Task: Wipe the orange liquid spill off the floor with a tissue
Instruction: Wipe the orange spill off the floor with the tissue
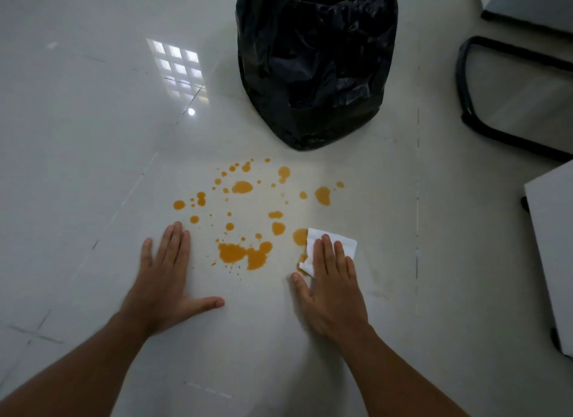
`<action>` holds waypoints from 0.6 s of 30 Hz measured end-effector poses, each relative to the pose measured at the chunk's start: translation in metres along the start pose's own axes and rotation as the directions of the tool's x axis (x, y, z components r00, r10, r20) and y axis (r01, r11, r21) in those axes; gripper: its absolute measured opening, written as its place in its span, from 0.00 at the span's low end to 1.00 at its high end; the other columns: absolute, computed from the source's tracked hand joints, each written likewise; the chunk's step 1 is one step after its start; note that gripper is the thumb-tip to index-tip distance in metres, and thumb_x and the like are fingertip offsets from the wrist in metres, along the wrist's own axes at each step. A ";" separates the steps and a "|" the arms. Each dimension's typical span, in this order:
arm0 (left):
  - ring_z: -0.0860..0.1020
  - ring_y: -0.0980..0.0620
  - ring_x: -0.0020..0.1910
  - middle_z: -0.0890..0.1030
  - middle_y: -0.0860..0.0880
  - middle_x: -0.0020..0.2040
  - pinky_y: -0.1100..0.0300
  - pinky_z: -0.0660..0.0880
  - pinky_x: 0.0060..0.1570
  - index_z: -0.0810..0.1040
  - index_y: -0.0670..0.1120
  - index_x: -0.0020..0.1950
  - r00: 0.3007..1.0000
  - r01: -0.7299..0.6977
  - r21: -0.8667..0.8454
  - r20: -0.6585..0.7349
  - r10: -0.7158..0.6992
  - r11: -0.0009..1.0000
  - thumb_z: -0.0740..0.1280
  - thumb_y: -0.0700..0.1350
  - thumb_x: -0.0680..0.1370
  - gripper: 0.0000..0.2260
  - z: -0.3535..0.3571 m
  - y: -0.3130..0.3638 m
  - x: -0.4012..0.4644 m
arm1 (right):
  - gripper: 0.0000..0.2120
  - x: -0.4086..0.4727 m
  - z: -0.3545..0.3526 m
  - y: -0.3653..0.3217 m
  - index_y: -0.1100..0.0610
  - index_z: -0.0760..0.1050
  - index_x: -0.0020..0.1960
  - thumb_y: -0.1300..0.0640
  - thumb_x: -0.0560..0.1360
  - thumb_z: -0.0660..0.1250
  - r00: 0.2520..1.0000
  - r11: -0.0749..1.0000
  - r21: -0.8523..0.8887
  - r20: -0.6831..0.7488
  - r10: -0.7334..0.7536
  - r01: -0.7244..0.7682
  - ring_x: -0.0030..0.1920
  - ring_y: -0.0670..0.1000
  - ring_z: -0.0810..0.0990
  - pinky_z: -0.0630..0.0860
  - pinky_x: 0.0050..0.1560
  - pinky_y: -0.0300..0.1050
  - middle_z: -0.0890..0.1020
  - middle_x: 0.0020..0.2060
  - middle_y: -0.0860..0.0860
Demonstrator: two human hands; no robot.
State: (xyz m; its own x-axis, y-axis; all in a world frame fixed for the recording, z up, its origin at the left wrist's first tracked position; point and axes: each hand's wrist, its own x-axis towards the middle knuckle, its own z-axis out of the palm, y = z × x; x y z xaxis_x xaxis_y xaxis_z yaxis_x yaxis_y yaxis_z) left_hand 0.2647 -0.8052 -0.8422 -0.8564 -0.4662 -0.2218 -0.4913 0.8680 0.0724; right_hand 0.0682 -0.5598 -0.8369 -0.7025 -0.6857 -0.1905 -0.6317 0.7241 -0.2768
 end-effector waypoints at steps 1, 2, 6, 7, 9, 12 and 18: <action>0.50 0.40 0.80 0.51 0.36 0.81 0.34 0.50 0.75 0.52 0.33 0.79 1.000 -0.015 0.001 0.016 0.015 1.000 0.53 0.83 0.64 0.63 0.000 -0.002 -0.001 | 0.39 0.000 -0.001 0.001 0.53 0.37 0.80 0.32 0.78 0.44 1.000 1.000 -0.005 -0.004 0.007 -0.007 0.79 0.51 0.39 0.42 0.78 0.51 0.41 0.80 0.49; 0.49 0.41 0.81 0.50 0.37 0.81 0.34 0.50 0.75 0.52 0.33 0.79 0.999 -0.024 0.000 0.029 0.024 1.000 0.53 0.84 0.64 0.63 -0.001 -0.004 -0.002 | 0.39 0.001 -0.002 0.000 0.53 0.37 0.80 0.32 0.78 0.44 1.000 1.000 -0.006 -0.014 0.026 -0.026 0.79 0.51 0.39 0.43 0.78 0.51 0.42 0.80 0.49; 0.50 0.40 0.81 0.51 0.36 0.81 0.33 0.52 0.75 0.52 0.33 0.79 0.999 -0.025 -0.003 0.036 0.025 1.000 0.54 0.83 0.64 0.63 -0.003 -0.005 -0.003 | 0.42 0.006 -0.003 -0.003 0.55 0.38 0.80 0.31 0.77 0.44 0.988 0.989 -0.006 -0.044 0.151 -0.151 0.79 0.52 0.41 0.43 0.78 0.52 0.44 0.80 0.50; 0.50 0.40 0.80 0.51 0.36 0.81 0.33 0.52 0.74 0.53 0.33 0.78 0.999 -0.028 0.000 0.035 0.028 1.000 0.54 0.83 0.64 0.62 -0.003 -0.004 -0.004 | 0.42 0.008 -0.004 0.000 0.55 0.38 0.80 0.30 0.76 0.44 0.984 0.985 -0.007 -0.042 0.174 -0.175 0.79 0.51 0.41 0.42 0.78 0.52 0.43 0.80 0.50; 0.51 0.39 0.80 0.52 0.35 0.81 0.32 0.53 0.74 0.53 0.33 0.78 0.999 -0.033 0.007 0.028 0.033 0.999 0.53 0.83 0.65 0.62 -0.002 -0.004 -0.004 | 0.43 0.011 -0.007 0.008 0.55 0.38 0.80 0.29 0.75 0.42 0.979 0.980 -0.013 -0.043 0.199 -0.200 0.79 0.51 0.41 0.42 0.78 0.53 0.43 0.80 0.50; 0.51 0.39 0.80 0.51 0.36 0.81 0.33 0.52 0.75 0.53 0.33 0.78 0.999 -0.039 0.011 0.020 0.038 0.999 0.53 0.83 0.65 0.62 -0.002 -0.004 -0.004 | 0.43 0.014 -0.013 0.021 0.55 0.38 0.80 0.29 0.75 0.41 0.971 0.971 -0.039 -0.049 0.234 -0.236 0.79 0.51 0.42 0.42 0.78 0.53 0.43 0.80 0.50; 0.51 0.39 0.80 0.52 0.35 0.81 0.33 0.51 0.75 0.53 0.33 0.78 0.999 -0.037 0.001 0.018 0.037 0.999 0.53 0.83 0.64 0.62 -0.003 -0.004 -0.004 | 0.43 -0.008 -0.009 0.010 0.62 0.40 0.79 0.33 0.78 0.48 0.900 0.902 0.046 -0.068 0.431 -0.429 0.79 0.56 0.43 0.44 0.78 0.53 0.45 0.80 0.57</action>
State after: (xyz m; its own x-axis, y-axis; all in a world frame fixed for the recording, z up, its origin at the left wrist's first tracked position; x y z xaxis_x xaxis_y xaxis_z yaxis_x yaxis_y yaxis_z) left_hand 0.2697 -0.8069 -0.8384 -0.8708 -0.4309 -0.2368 -0.4594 0.8847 0.0794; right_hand 0.0647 -0.5462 -0.8301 -0.9268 -0.2994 -0.2266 -0.2532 0.9440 -0.2115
